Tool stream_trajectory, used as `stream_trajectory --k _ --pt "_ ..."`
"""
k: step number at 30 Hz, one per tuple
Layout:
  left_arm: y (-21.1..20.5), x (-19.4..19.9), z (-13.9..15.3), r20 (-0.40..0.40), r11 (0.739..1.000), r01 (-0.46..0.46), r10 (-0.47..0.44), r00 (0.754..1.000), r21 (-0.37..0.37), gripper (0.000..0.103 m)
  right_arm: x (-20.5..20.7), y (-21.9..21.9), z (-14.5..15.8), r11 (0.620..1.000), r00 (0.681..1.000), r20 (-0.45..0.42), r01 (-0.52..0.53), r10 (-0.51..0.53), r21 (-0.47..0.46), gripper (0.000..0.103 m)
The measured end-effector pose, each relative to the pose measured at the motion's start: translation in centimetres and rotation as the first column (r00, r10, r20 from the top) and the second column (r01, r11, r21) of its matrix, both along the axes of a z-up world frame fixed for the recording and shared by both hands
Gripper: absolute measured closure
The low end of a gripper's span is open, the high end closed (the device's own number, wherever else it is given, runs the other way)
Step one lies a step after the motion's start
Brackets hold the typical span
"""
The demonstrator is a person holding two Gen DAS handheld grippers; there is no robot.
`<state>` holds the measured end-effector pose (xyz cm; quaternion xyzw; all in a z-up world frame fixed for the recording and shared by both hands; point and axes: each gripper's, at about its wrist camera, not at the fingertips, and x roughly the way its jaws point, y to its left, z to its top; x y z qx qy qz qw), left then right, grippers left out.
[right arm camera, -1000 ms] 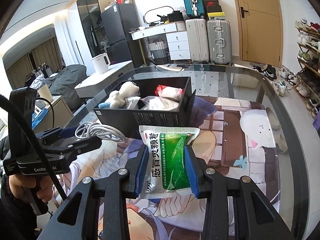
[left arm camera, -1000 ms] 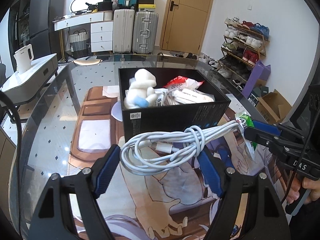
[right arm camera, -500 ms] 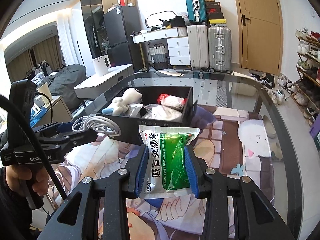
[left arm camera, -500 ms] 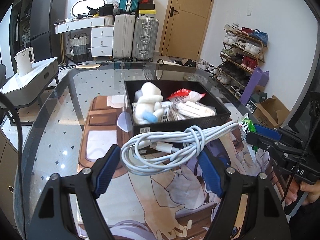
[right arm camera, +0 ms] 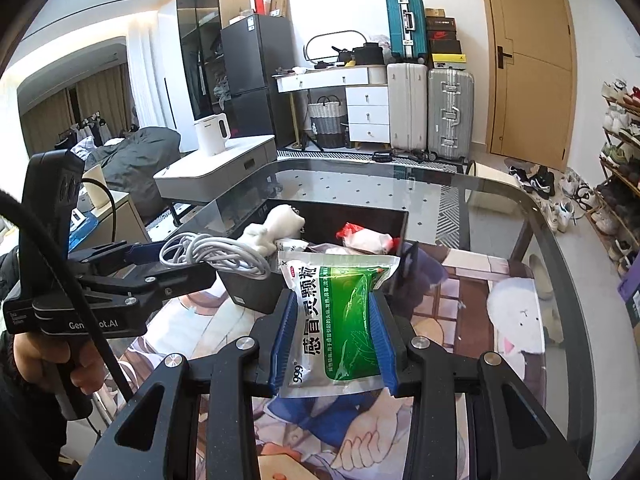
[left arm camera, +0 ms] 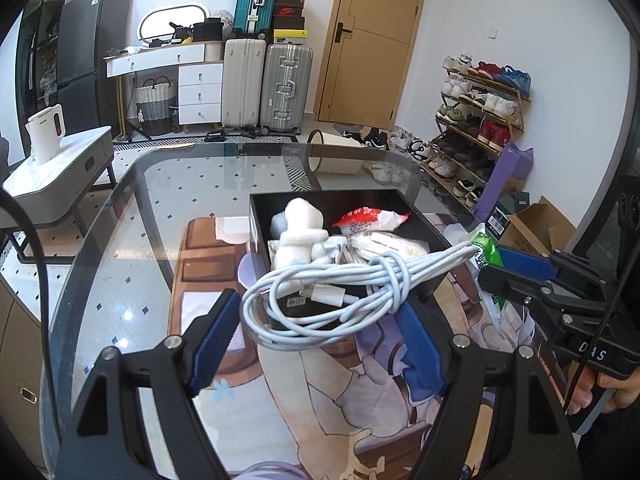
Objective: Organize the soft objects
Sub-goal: 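Lift and carry the cable coil and green packet over the box with both grippers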
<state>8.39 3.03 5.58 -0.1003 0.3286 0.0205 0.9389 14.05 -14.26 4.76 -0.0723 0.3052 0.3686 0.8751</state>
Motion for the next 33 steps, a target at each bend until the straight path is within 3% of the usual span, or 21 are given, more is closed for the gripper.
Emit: stream_trajectory --k 15,33 --pt "0.9 2.0 0.6 0.018 1.000 -0.013 0.013 1.000 -0.004 0.025 2.3 2.1 0.5 1.000 1.000 0.001 0.002 -0.002 0.007 0.066" --pt "2.5 7.3 -0.2 -0.012 0.999 -0.042 0.042 0.999 -0.025 0.025 7.3 4.0 -0.1 1.000 0.999 -0.027 0.023 -0.023 -0.001 0.066"
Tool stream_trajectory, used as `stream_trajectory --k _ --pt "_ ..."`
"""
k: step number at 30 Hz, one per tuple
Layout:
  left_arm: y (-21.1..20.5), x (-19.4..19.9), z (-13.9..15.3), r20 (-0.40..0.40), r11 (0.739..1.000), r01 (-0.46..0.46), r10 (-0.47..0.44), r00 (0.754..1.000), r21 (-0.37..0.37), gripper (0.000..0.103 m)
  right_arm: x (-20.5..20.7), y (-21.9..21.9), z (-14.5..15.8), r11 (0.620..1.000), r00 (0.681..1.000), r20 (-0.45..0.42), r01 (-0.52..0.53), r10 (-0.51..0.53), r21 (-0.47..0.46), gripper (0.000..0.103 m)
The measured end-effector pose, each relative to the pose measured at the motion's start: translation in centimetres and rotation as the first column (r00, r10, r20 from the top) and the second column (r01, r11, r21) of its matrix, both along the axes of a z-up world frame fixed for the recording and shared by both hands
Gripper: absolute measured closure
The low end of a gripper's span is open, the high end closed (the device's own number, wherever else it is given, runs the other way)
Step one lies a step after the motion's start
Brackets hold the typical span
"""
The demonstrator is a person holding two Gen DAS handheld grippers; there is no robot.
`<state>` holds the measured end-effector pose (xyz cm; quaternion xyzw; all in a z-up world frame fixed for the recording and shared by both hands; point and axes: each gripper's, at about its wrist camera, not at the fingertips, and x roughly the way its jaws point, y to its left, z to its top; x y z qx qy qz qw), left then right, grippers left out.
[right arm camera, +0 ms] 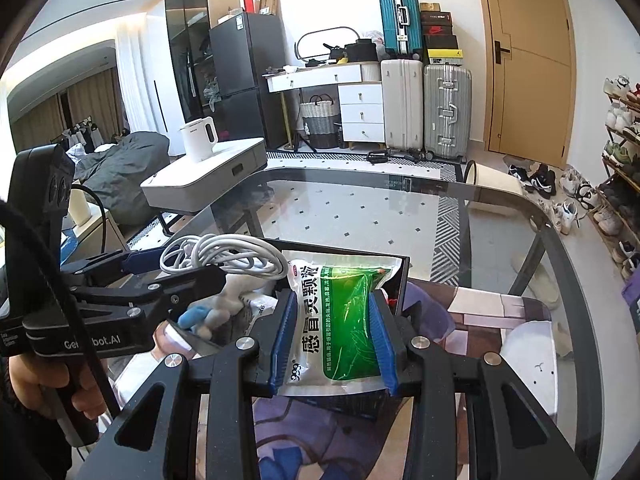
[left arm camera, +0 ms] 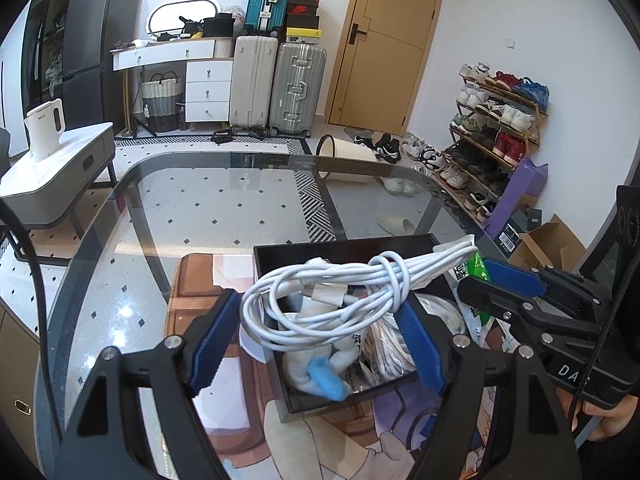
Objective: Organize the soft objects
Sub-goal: 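Lift and carry the cable coil and green packet over the box with both grippers, then open both grippers to drop the cable coil and packet into the box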
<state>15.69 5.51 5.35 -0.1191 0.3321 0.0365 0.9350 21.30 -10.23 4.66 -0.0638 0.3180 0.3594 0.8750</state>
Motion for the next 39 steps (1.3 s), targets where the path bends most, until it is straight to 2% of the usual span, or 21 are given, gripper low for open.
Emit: stream_trajectory --k 11,18,22,25,27,28,32,35,39 --pt "0.1 1.5 -1.2 -0.024 1.000 -0.002 0.002 1.000 0.003 0.025 1.8 1.8 -1.7 0.999 1.000 -0.027 -0.016 0.015 -0.030 0.066" --pt "-0.2 2.1 -1.6 -0.030 0.999 -0.002 0.003 1.000 0.041 0.025 2.3 2.8 -2.6 0.998 1.000 -0.017 -0.017 0.017 -0.053 0.066" --pt "0.1 2.2 -2.0 -0.051 1.000 0.009 -0.009 0.999 0.010 0.026 1.9 3.0 -3.0 0.997 1.000 0.012 -0.020 0.021 -0.075 0.065" --pt "0.4 1.9 -1.8 -0.050 1.000 0.011 -0.010 0.999 0.004 0.024 1.2 2.5 -2.7 0.997 0.999 0.038 -0.011 0.014 -0.079 0.052" --pt "0.4 1.4 -1.5 -0.043 1.000 0.022 -0.021 0.999 0.015 0.021 0.8 1.8 -2.5 0.998 0.999 0.043 -0.019 0.022 -0.058 0.034" --pt "0.3 1.1 -1.3 -0.035 1.000 0.026 -0.025 0.999 0.015 0.018 0.5 1.4 -2.3 0.999 0.998 0.050 -0.020 0.023 -0.049 0.029" --pt "0.4 -0.2 -0.5 -0.007 1.000 0.016 -0.016 1.000 0.002 0.005 -0.8 0.4 -2.0 0.999 0.997 0.074 -0.016 0.020 -0.052 0.022" --pt "0.4 -1.3 -0.3 0.002 1.000 0.014 -0.014 1.000 0.012 0.003 -1.7 -0.2 -1.8 0.999 0.996 0.086 -0.016 0.020 -0.046 0.012" --pt "0.0 -3.0 -0.3 0.015 0.998 0.004 -0.005 1.000 0.056 0.000 -2.7 -0.8 -2.1 0.998 0.996 0.086 -0.010 0.015 -0.061 0.005"
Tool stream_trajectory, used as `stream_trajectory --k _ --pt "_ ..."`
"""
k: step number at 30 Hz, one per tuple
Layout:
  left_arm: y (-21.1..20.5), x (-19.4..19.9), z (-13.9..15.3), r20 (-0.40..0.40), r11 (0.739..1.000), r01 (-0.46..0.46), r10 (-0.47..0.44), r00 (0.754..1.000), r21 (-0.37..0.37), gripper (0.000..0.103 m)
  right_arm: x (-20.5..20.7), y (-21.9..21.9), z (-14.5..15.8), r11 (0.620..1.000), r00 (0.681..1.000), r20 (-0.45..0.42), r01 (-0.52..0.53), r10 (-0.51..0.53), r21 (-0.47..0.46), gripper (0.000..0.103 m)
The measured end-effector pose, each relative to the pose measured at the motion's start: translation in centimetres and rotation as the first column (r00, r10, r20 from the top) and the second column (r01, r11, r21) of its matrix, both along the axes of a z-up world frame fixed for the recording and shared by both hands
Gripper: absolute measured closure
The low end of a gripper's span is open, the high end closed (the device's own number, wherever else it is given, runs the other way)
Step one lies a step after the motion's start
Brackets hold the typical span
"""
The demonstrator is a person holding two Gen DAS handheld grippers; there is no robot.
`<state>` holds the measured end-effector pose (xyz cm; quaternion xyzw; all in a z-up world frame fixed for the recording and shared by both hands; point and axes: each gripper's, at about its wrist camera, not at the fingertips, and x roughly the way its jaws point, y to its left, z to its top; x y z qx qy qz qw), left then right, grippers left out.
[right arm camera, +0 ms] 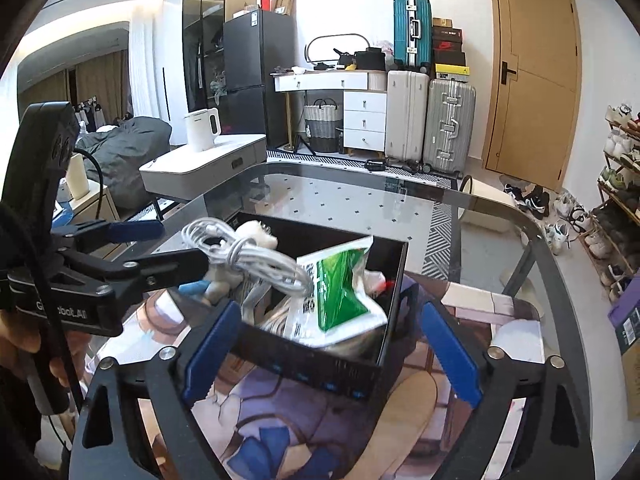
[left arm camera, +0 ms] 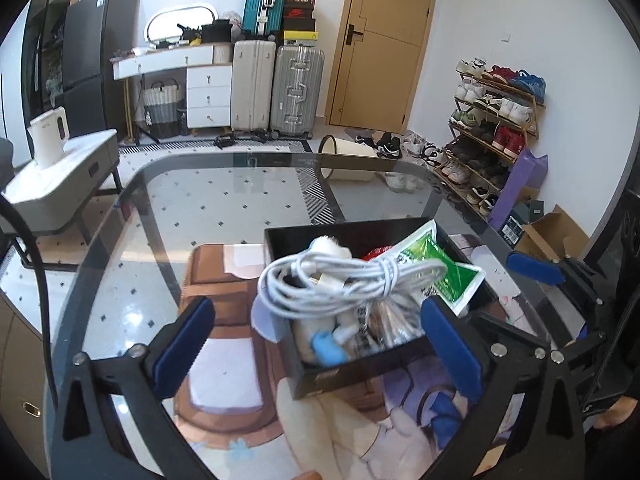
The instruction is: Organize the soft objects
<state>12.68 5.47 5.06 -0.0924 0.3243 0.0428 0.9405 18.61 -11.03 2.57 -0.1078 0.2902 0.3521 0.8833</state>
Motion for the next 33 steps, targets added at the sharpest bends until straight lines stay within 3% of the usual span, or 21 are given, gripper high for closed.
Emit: stream_trajectory --k 2,11,33 --pt "-0.3 -0.9 -0.1 0.012 1.000 -0.001 0.001 1.000 0.027 0.000 -0.4 -0.2 -0.2 1.000 1.000 -0.003 0.007 -0.007 0.002 0.001" --pt "-0.8 -4.2 -0.4 0.098 0.996 -0.015 0.006 0.995 0.090 0.000 -2.3 -1.0 -0.2 0.997 1.000 0.019 0.012 -0.014 0.080 0.001" --pt "-1.3 -6.3 -2.7 0.164 0.991 -0.068 0.049 0.985 0.113 0.000 -6.0 -2.8 -1.4 0.984 0.993 0.113 -0.003 -0.018 0.179 0.001"
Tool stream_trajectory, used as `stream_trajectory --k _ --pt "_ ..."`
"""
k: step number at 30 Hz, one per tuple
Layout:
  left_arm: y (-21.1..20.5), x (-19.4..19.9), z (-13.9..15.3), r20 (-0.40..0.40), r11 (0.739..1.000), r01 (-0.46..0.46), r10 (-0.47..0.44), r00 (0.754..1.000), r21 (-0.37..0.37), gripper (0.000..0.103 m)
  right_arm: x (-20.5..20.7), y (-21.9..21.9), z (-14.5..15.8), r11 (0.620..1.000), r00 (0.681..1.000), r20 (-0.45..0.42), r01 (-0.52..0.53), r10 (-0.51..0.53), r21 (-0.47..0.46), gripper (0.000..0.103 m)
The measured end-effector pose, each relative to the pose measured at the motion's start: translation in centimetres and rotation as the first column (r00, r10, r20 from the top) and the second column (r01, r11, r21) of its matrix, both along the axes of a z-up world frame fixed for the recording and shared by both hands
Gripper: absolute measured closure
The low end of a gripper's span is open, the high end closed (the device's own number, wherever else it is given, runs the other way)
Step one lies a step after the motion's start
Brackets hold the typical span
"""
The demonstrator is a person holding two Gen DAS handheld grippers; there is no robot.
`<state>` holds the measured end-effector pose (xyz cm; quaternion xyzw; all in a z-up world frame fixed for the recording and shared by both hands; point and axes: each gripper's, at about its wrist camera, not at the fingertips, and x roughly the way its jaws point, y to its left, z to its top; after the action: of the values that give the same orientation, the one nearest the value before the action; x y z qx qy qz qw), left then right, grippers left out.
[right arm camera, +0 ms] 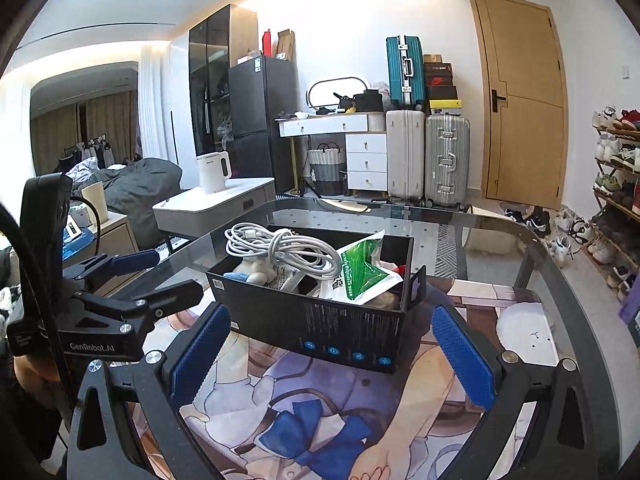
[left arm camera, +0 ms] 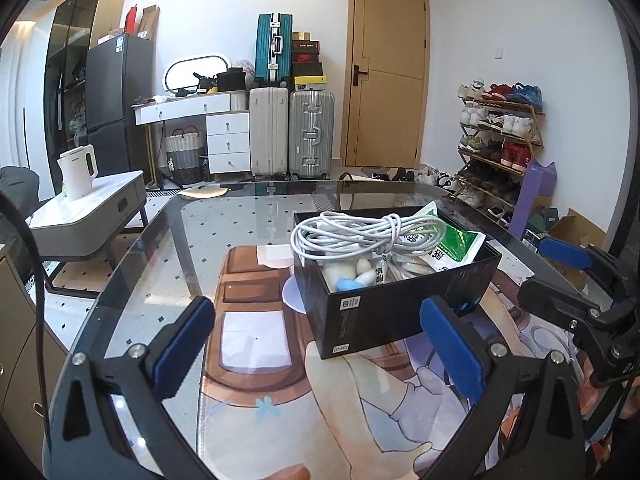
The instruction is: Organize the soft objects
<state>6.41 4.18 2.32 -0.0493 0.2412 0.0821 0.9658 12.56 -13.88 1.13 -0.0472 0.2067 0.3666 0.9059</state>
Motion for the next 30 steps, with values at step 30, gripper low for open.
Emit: stream_trajectory --k 30 --pt "-0.5 0.1 0.6 0.008 1.000 -0.020 0.020 1.000 0.015 0.000 -1.3 -0.3 0.3 0.999 0.999 0.041 0.031 -0.030 -0.021 0.000"
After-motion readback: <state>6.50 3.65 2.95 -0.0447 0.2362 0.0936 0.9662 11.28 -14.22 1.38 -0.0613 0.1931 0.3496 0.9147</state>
